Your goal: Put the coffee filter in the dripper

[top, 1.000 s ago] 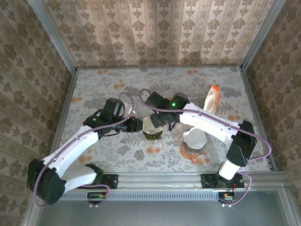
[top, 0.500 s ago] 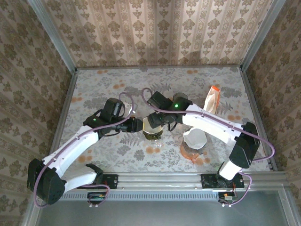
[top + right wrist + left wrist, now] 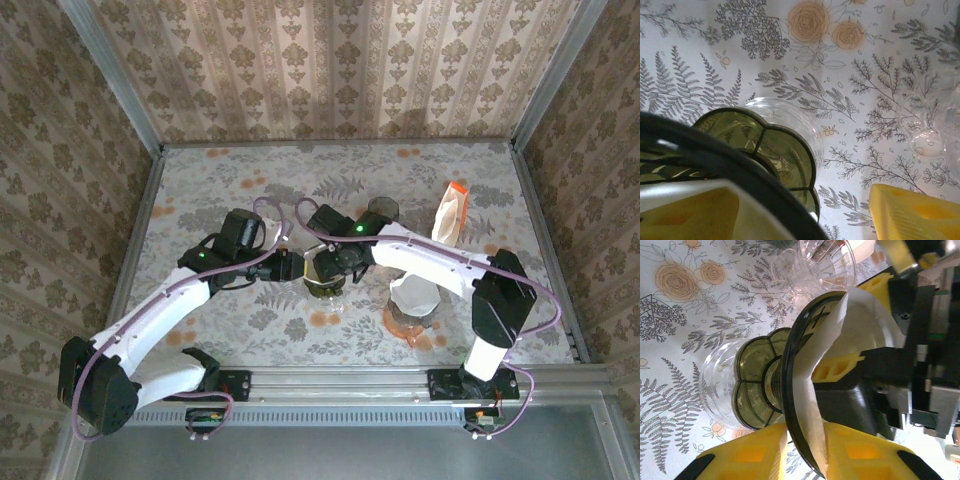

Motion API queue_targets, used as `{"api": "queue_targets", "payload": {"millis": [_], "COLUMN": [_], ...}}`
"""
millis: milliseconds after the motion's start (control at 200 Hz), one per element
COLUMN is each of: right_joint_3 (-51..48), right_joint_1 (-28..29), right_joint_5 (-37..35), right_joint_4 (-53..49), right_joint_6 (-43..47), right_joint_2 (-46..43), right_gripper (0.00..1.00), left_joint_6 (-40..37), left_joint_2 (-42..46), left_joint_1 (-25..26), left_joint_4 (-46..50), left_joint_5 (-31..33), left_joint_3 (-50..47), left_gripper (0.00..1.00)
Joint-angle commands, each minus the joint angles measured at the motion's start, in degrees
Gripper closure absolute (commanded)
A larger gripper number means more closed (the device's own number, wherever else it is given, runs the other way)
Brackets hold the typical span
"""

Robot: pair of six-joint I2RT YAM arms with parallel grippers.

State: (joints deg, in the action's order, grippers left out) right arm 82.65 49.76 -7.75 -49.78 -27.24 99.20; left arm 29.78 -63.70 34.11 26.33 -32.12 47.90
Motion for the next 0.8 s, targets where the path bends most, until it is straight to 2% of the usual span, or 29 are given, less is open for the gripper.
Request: {"api": "queue_targets", "payload": {"millis": [0,375,610,795], "right_joint_3": [-1.0,-1.1,0.5,-0.3], "right_joint_1": [-0.2,-0.4,-0.5,-0.5], "right_joint_5": [0.9,-0.5,-3.7,-7.1], "right_joint_4": [0.2,0.5,-0.1,-1.5], "right_joint_6": [-1.9,-2.7,-2.8,-3.9], "right_joint_2": [1.2,1.5,-5.1,-11.9], "right_gripper": [0.29,0.29,0.23,0.22], "left_joint_6": [0.4,0.6,0.8,1.0], "left_joint_2": [-0.2,-0.5,-0.5,-0.6], "left_joint_1": [0.3,0.3,0.3,0.3], "left_joint_4": [-0.1,-0.3,-0.4,-0.5], "left_joint_5": [-0.6,-0.7,-0.8,-0.6], "left_joint_3": [-0.9,-1.1,-1.0,-0.9], "left_gripper": [0.73,0.73,0.73,0.73]}}
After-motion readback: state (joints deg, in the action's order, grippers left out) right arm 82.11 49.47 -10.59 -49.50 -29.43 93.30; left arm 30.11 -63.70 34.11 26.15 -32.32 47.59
